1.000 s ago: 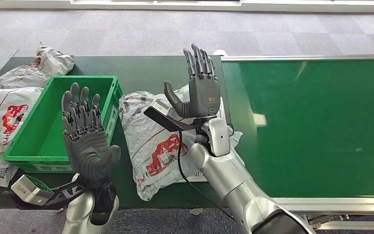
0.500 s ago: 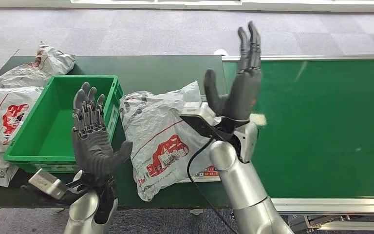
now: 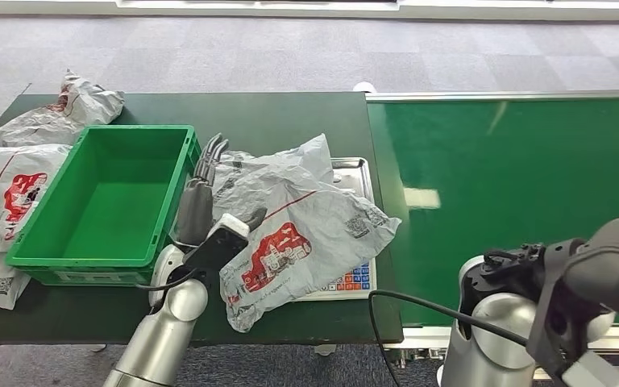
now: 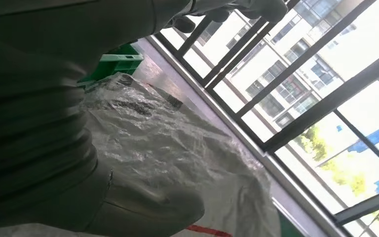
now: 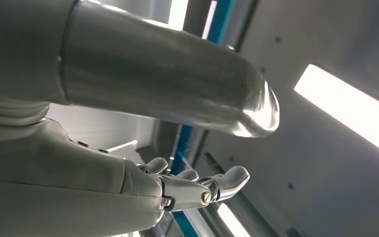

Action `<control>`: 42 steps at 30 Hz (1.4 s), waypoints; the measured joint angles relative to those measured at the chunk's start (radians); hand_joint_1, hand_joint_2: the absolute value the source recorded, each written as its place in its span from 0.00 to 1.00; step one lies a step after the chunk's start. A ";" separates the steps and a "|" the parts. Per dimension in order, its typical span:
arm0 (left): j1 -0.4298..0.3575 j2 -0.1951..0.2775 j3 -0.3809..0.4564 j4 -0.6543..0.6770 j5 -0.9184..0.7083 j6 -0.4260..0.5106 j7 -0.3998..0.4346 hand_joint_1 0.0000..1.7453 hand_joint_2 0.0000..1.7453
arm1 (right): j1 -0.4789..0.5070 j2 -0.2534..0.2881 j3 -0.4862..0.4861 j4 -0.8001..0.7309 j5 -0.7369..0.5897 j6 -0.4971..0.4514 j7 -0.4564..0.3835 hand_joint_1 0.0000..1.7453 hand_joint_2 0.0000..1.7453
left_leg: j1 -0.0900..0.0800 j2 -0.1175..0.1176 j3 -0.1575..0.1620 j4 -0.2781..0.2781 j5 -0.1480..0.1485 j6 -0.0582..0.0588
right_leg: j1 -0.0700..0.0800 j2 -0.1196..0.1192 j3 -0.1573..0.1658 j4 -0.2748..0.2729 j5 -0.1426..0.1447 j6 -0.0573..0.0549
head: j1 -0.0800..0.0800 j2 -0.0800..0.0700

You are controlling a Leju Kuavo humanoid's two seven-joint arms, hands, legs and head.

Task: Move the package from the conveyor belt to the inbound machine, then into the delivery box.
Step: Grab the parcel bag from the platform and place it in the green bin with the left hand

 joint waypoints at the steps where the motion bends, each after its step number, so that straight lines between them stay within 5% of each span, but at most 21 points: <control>1: -0.016 0.001 -0.001 0.031 -0.027 0.000 0.012 0.00 1.00 | 0.002 0.000 0.005 -0.020 0.001 0.000 0.000 0.00 0.00 | 0.000 0.000 0.000 0.000 0.000 0.000 | 0.000 0.000 0.000 0.000 0.000 0.000 | 0.000 0.000; 9: -0.090 0.003 -0.010 0.191 -0.118 -0.037 0.056 0.00 1.00 | 0.005 -0.002 0.035 -0.082 0.003 0.002 0.001 0.00 0.00 | 0.000 0.001 0.000 0.000 0.000 0.000 | 0.000 0.001 0.000 0.000 0.000 0.000 | 0.000 0.000; 10: -0.104 0.003 -0.015 0.217 -0.145 -0.044 0.065 0.06 1.00 | 0.004 -0.002 0.040 -0.082 0.003 0.002 0.001 0.00 0.00 | 0.000 0.001 0.000 0.000 0.000 0.000 | 0.000 0.001 0.000 0.000 0.000 0.000 | 0.000 0.000; 14: -0.159 -0.007 -0.041 0.332 -0.248 -0.056 0.089 1.00 1.00 | 0.004 -0.002 0.057 -0.080 0.000 0.003 0.001 0.00 0.00 | 0.000 0.001 0.000 0.000 0.000 0.000 | 0.000 0.001 0.000 0.000 0.001 0.000 | 0.000 0.000; 23: -0.214 -0.031 -0.064 0.479 -0.279 -0.063 0.090 1.00 1.00 | 0.004 -0.002 0.074 -0.061 0.015 0.003 0.002 0.00 0.00 | 0.000 0.001 0.000 0.000 0.000 0.000 | 0.000 0.001 0.000 0.000 0.001 0.000 | 0.000 0.000; 42: -0.248 -0.033 -0.061 0.533 -0.252 -0.046 0.066 1.00 1.00 | 0.000 -0.002 0.097 -0.022 0.045 0.004 0.002 0.00 0.00 | 0.000 0.001 -0.001 0.000 0.000 0.000 | 0.000 0.000 0.000 0.001 0.001 0.000 | 0.000 0.000</control>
